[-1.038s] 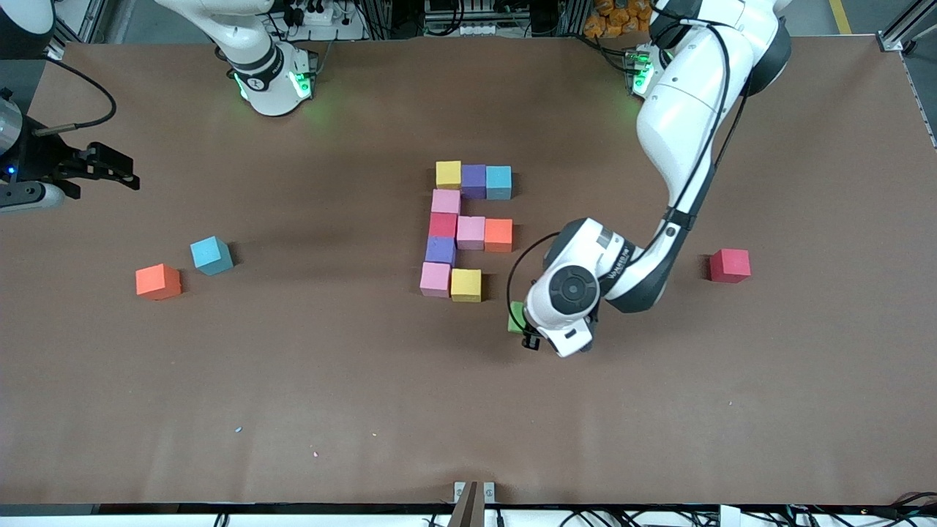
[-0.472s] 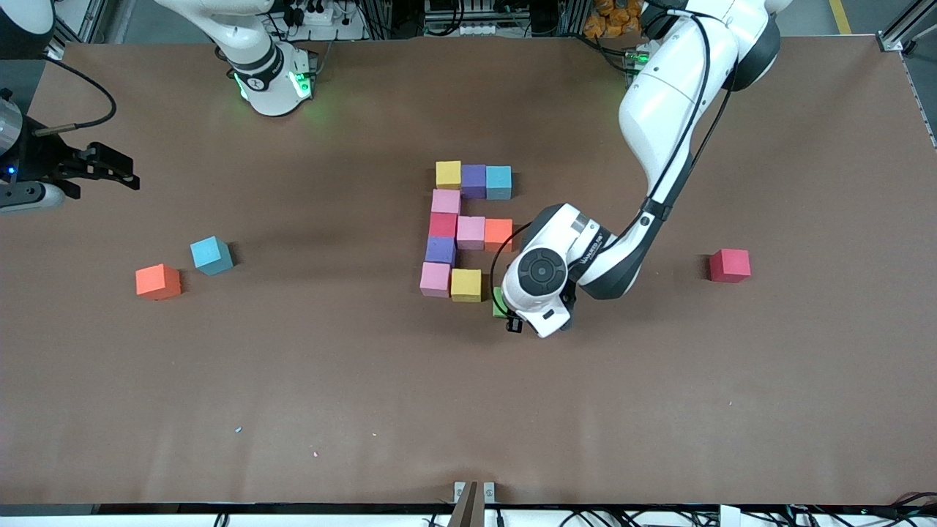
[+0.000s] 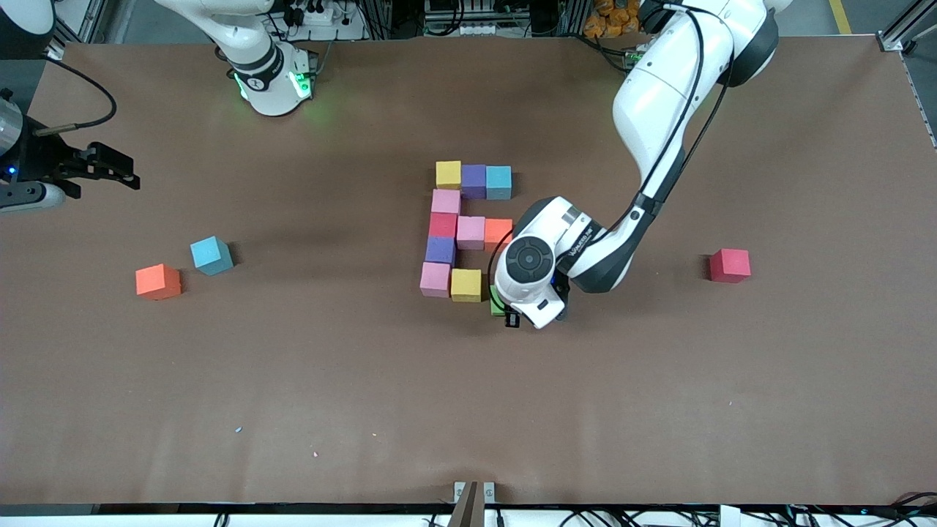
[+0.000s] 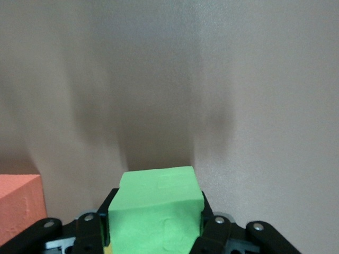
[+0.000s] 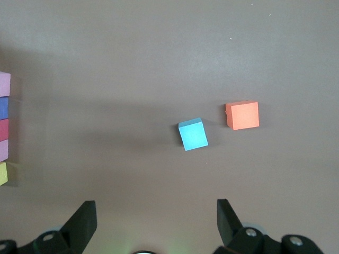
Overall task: Arrange 11 blocks into digit 3
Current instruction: 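Carry the green block to the row beside the yellow block with the left gripper, then lower the green block beside the yellow block and open the left gripper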
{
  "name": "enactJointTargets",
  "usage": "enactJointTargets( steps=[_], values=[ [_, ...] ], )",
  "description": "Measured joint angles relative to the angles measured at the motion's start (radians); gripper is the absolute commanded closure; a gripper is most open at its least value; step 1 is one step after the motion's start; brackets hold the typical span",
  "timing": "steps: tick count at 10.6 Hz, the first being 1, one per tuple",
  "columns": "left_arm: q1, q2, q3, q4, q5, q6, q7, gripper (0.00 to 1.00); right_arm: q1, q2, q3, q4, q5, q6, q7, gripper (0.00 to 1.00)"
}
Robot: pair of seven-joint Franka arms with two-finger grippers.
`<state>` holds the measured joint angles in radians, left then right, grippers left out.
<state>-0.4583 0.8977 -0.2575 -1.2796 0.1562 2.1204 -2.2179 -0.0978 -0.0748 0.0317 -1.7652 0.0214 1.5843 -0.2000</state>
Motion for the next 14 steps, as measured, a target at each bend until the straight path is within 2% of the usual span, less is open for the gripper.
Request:
enactJointTargets(
  steps=[5, 14],
  values=[
    [-0.004, -0.043, -0.001, -0.065, 0.018, 0.017, -0.008, 1.0, 0.0, 0.0, 0.0, 0.0, 0.0, 0.0, 0.0, 0.0],
    [-0.043, -0.043, -0.002, -0.089, 0.084, 0.031, -0.012, 1.0, 0.0, 0.0, 0.0, 0.0, 0.0, -0.001, 0.0, 0.0]
  ],
)
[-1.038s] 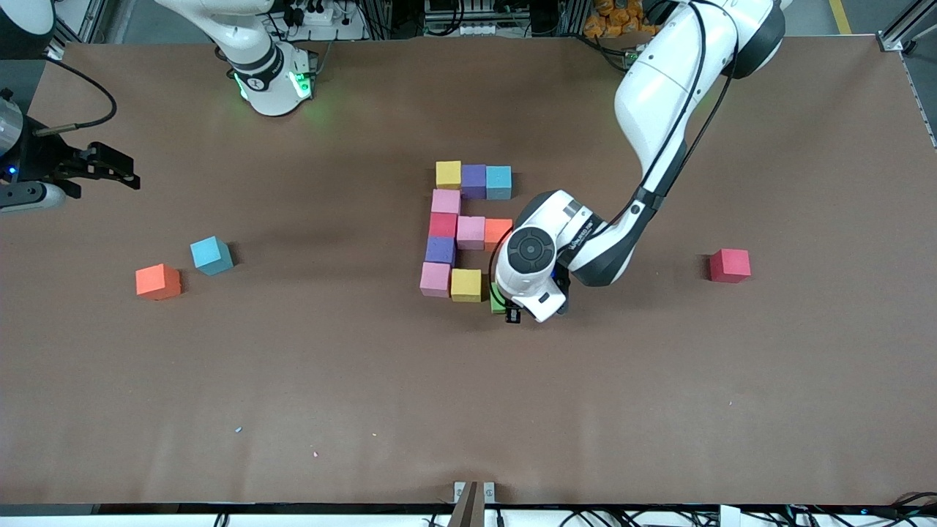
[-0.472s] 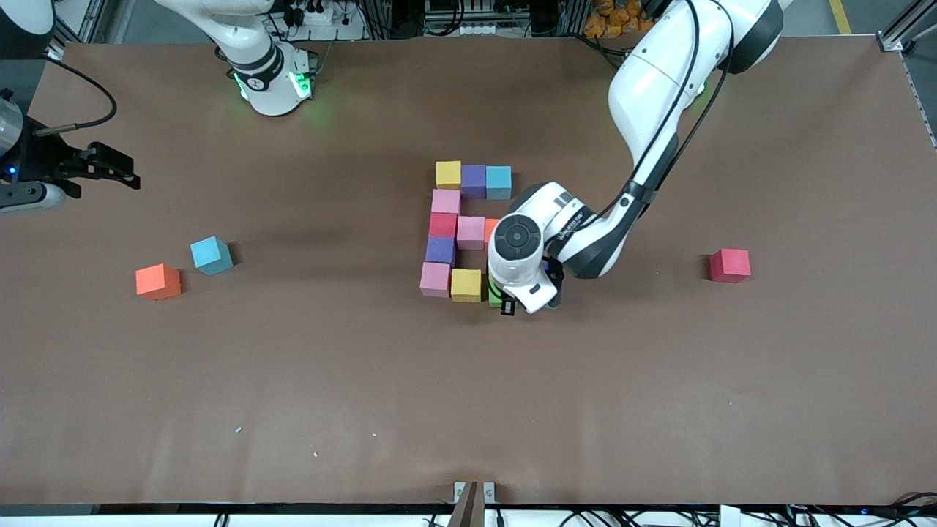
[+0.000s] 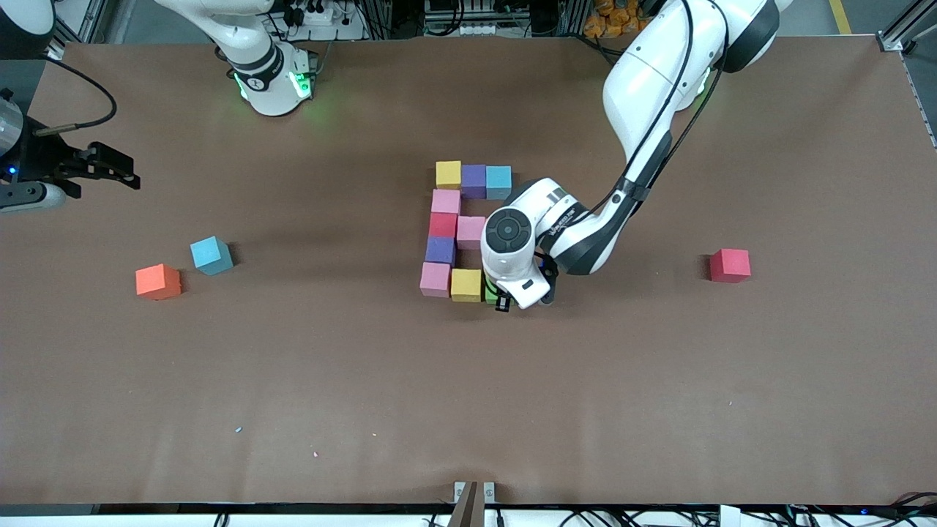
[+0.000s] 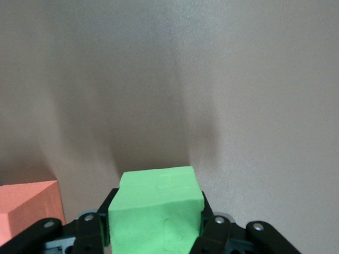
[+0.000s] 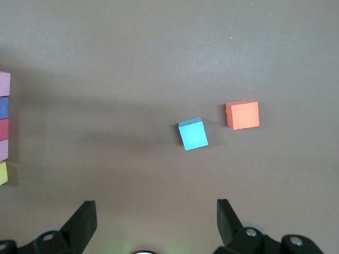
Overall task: Arrange 11 blocks into digit 3
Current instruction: 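Lower the green block beside the yellow block and open the left gripper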
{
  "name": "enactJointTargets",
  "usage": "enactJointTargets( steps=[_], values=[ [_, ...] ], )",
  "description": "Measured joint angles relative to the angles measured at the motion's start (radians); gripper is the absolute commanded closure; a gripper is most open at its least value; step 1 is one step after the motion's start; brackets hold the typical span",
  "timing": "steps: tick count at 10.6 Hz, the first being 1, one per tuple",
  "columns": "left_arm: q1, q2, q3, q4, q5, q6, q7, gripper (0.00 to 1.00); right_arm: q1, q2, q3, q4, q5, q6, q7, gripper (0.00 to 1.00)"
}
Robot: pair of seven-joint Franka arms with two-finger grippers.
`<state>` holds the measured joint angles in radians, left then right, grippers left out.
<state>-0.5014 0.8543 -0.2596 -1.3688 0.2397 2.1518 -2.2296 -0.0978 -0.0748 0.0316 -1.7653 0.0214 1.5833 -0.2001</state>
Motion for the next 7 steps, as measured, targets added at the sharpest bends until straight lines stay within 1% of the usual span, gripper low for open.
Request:
enactJointTargets(
  steps=[7],
  values=[
    [-0.005, 0.0, 0.0, -0.004, 0.0, 0.02, 0.0, 1.0, 0.0, 0.0, 0.0, 0.0, 0.0, -0.006, 0.0, 0.0]
  ],
)
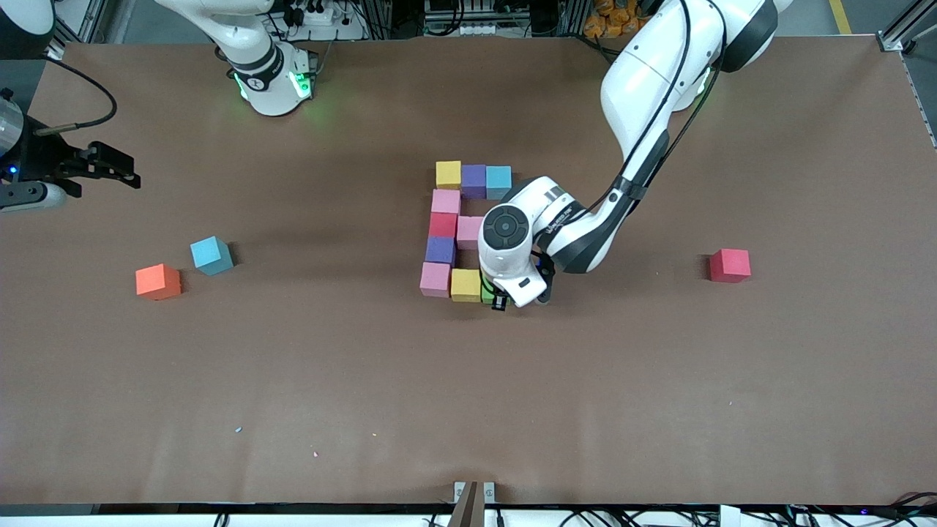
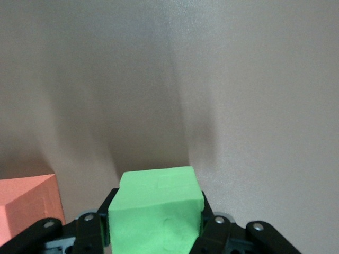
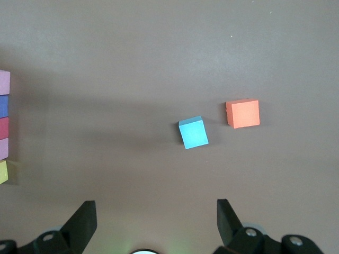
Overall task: Arrange 11 blocks into digit 3
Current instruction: 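Lower the green block beside the yellow block and open the left gripper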
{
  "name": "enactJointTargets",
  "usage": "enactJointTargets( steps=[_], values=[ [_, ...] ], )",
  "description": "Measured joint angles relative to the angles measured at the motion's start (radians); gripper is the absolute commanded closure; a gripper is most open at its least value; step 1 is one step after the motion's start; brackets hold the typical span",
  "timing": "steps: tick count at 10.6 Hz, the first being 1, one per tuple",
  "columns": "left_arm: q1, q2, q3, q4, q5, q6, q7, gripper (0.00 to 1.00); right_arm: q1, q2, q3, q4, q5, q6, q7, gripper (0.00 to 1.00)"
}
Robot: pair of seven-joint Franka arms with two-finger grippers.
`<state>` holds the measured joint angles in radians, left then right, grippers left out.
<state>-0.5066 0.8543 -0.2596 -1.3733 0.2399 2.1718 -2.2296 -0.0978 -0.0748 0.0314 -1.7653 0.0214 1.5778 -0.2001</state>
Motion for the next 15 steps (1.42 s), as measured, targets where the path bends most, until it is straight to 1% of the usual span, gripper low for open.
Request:
enactJointTargets(
  steps=[6, 11, 12, 13, 14, 15],
  values=[
    [-0.001, 0.0, 0.0, -0.011, 0.0, 0.014, 0.0, 1.0, 0.0, 0.0, 0.0, 0.0, 0.0, 0.0, 0.0, 0.0],
    [-0.001, 0.0, 0.0, -0.02, 0.0, 0.026, 0.0, 0.96, 0.0, 0.001, -0.001, 0.0, 0.0, -0.001, -0.003, 0.0],
    [-0.001, 0.0, 0.0, -0.02, 0.0, 0.027, 0.0, 0.87, 0.0, 0.001, -0.001, 0.0, 0.0, -0.001, -0.004, 0.0],
    [-0.001, 0.0, 0.0, -0.021, 0.0, 0.028, 0.0, 0.64, 0.0, 0.002, -0.001, 0.0, 0.0, -0.001, -0.004, 0.0],
    [-0.001, 0.0, 0.0, -0.021, 0.0, 0.028, 0.0, 0.24, 0.0, 0.002, -0.001, 0.0, 0.0, -0.001, -0.004, 0.0],
    [-0.001, 0.0, 0.0, -0.022, 0.0, 0.028, 0.0, 0.0, 0.0, 0.002, -0.001, 0.0, 0.0, -0.001, -0.005, 0.0]
  ],
)
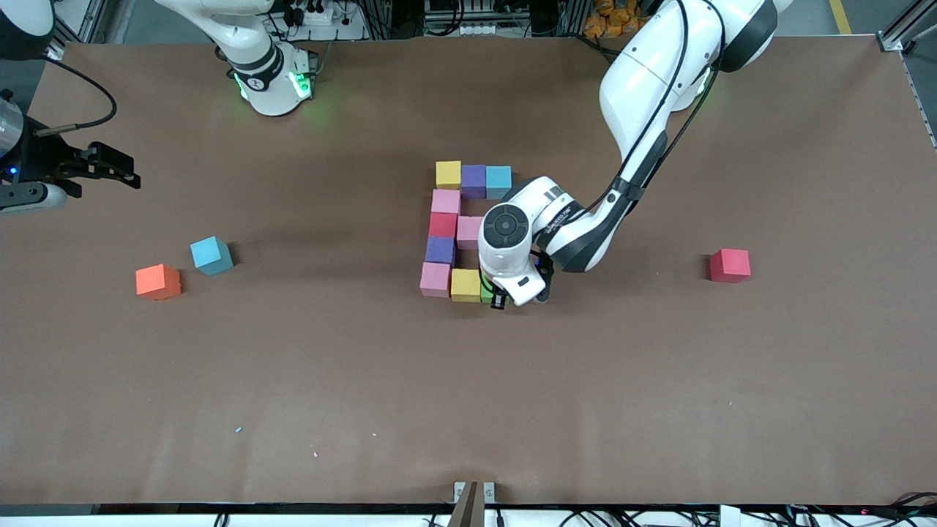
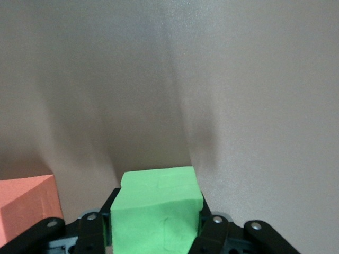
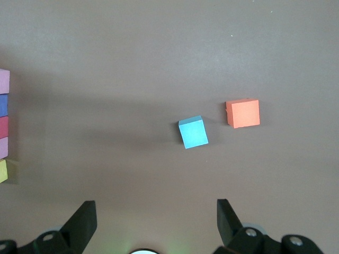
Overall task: Arrange 11 blocks into digit 3
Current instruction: 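Lower the green block beside the yellow block and open the left gripper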
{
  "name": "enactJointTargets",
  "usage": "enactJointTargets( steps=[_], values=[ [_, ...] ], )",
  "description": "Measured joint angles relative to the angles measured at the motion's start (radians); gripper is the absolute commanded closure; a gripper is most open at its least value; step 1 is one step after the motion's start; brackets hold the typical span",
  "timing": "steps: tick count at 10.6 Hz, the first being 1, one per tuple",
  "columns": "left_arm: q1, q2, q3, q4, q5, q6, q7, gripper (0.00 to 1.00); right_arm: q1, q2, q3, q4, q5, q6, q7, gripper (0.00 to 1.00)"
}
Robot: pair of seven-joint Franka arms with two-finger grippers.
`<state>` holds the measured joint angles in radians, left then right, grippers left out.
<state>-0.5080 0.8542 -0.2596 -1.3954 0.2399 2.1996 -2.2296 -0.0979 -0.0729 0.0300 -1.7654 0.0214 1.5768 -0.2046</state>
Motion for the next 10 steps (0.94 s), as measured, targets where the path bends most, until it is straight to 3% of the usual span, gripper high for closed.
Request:
enactJointTargets(
  steps=[7, 10],
  values=[
    [-0.001, -0.004, -0.001, -0.007, 0.001, 0.002, 0.0, 0.0, 0.0, 0.0, 0.0, 0.0, 0.0, 0.0, 0.0, 0.0],
    [0.001, -0.059, -0.021, -0.006, 0.001, -0.008, 0.0, 0.0, 0.0, 0.0, 0.0, 0.0, 0.0, 0.0, -0.001, 0.0]
  ],
)
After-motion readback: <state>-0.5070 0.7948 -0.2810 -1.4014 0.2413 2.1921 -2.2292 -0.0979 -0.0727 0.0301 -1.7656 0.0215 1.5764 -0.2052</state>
